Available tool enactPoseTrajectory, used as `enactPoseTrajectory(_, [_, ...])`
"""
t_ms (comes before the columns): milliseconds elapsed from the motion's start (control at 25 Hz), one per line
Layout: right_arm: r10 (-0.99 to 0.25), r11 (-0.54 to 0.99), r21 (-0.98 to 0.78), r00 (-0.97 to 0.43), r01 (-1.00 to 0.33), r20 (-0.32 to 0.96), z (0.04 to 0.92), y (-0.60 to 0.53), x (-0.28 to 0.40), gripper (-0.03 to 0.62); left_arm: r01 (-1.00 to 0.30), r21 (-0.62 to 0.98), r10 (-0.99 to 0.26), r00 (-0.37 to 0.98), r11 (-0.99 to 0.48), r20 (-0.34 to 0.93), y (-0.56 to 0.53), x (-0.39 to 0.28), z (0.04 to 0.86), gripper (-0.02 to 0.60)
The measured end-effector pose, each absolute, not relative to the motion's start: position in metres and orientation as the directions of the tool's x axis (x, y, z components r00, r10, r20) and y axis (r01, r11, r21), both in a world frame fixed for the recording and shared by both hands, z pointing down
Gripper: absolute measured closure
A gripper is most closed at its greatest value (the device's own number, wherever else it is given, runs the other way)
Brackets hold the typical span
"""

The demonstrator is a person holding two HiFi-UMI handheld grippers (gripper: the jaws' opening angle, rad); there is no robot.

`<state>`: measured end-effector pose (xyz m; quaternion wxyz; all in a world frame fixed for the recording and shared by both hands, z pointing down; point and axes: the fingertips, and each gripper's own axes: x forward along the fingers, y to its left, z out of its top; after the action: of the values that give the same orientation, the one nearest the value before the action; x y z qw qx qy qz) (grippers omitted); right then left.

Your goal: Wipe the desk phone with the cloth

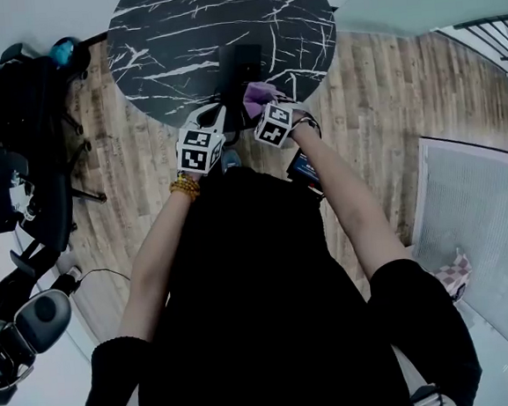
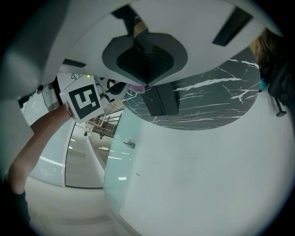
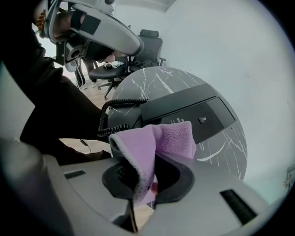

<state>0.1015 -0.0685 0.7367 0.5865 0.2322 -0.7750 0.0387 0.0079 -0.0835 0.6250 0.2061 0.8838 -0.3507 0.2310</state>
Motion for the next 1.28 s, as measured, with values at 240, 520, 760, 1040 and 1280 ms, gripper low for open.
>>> enactPoseTrajectory(240, [-0.214, 0.838, 0.006, -0.319, -0.545, 0.923, 0.73, -0.066, 0.103, 0.534, -0.711, 0.183, -0.533, 0.649, -0.679, 0.543, -0.087, 0.005, 0.615, 0.568])
enactPoseTrajectory(520, [-0.353, 0.763, -0.092, -0.531, -0.64, 0.77, 0.648, -0.109, 0.11, 0.534, -0.734, 0.153, -0.609, 0.644, -0.661, 0.463, -0.12, -0.003, 0.572, 0.568])
enactPoseTrajectory(760, [-0.677, 0.604, -0.143, -0.599, -0.784, 0.428, 0.525, -0.152, 0.107, 0.536, -0.738, 0.078, -0.682, 0.654, -0.67, 0.329, -0.139, 0.003, 0.503, 0.568])
enactPoseTrajectory(1040, [-0.838, 0.515, -0.142, -0.531, -0.845, 0.123, 0.446, -0.136, 0.082, 0.536, -0.767, 0.006, -0.754, 0.632, -0.642, 0.177, -0.141, 0.008, 0.437, 0.568])
enactPoseTrajectory(1280, [-0.86, 0.497, -0.123, -0.506, -0.859, 0.065, 0.443, -0.112, 0.054, 0.537, -0.782, -0.017, -0.771, 0.611, -0.623, 0.179, -0.135, 0.003, 0.441, 0.568])
